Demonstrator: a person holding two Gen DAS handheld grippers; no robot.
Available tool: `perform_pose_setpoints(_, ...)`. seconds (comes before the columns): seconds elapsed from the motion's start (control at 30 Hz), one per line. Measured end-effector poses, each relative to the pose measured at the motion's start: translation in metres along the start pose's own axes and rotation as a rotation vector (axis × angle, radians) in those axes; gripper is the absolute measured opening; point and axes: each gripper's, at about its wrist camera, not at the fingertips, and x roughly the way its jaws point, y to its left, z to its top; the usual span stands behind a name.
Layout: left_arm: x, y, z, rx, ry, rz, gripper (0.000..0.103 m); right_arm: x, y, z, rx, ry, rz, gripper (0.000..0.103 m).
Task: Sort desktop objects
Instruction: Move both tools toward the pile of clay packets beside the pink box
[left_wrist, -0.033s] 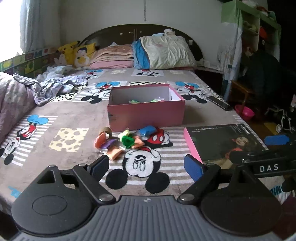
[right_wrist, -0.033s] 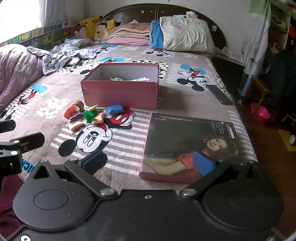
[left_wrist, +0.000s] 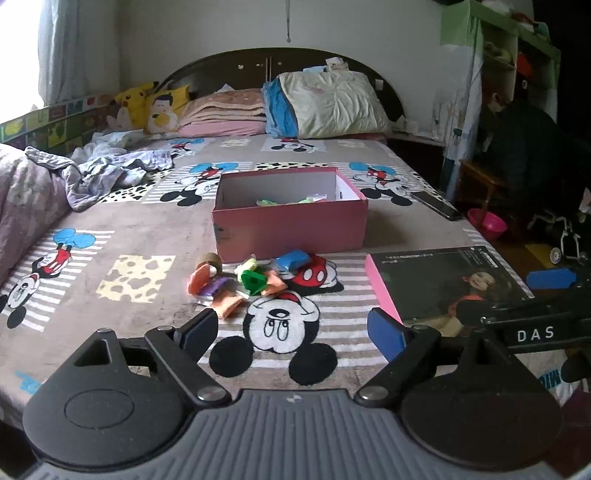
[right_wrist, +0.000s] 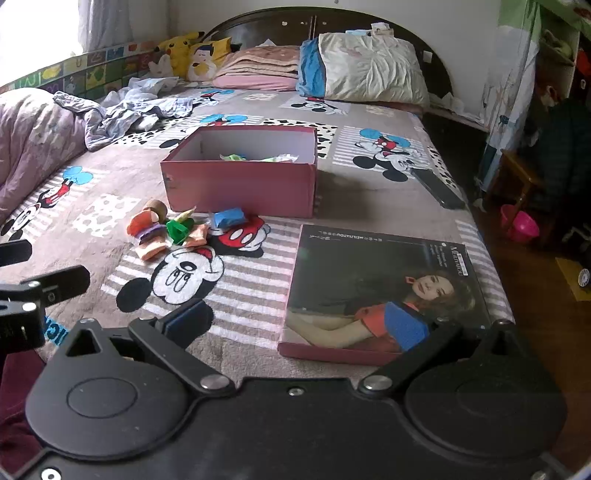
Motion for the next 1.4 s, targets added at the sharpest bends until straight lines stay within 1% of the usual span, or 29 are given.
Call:
perform_pose_setpoints(0.13, 0.0, 0.0, 0.0, 0.005, -0.011, 0.012, 0.088, -0.001, -0.001, 0.001, 0.004, 0.008, 0.003, 0.102)
perform_pose_setpoints(0.3, 0.003, -0.014, -0.002, 0.006, -0.011, 0.02, 0.088, 0.003, -0.002, -0.001, -0.002, 0.023, -0.006, 0.102)
perform_pose_setpoints(0.43, 0.005, -0.004, -0.004, 0.011, -0.006, 0.006, 0.088, 0.005, -0.002, -0.001, -0.001, 0.027, -0.009, 0.102)
perform_pose_setpoints(0.77, 0.006, -0.003, -0.006, 0.013, -0.003, 0.003, 0.088, 0.012, 0.0, -0.004, -0.007, 0.028, -0.01, 0.102)
perform_pose_setpoints(1.4, 0.014, -0.003, -0.009, 0.014, 0.011, 0.0, 0.088, 0.01, 0.001, -0.003, -0.019, 0.048, -0.017, 0.102)
